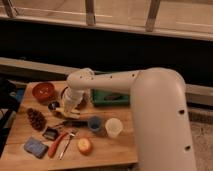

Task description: Place banana in table surface

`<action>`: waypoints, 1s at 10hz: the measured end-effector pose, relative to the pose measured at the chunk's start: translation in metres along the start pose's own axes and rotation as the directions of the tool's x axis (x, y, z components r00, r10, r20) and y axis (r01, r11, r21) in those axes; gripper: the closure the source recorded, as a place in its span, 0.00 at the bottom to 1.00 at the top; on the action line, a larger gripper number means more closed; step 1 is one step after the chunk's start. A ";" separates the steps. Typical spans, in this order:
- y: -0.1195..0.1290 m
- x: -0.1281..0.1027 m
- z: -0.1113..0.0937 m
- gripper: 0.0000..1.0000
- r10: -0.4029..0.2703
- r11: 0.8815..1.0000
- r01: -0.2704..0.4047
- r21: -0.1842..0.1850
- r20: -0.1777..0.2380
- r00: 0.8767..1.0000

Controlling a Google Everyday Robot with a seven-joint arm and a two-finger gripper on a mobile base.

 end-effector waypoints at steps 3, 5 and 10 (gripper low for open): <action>0.013 -0.014 -0.055 1.00 -0.017 1.000 0.015 0.014 0.111 0.994; 0.011 -0.021 -0.080 1.00 -0.025 0.999 0.016 0.052 0.169 0.985; -0.012 -0.015 -0.062 1.00 -0.008 0.997 -0.002 0.074 0.134 0.991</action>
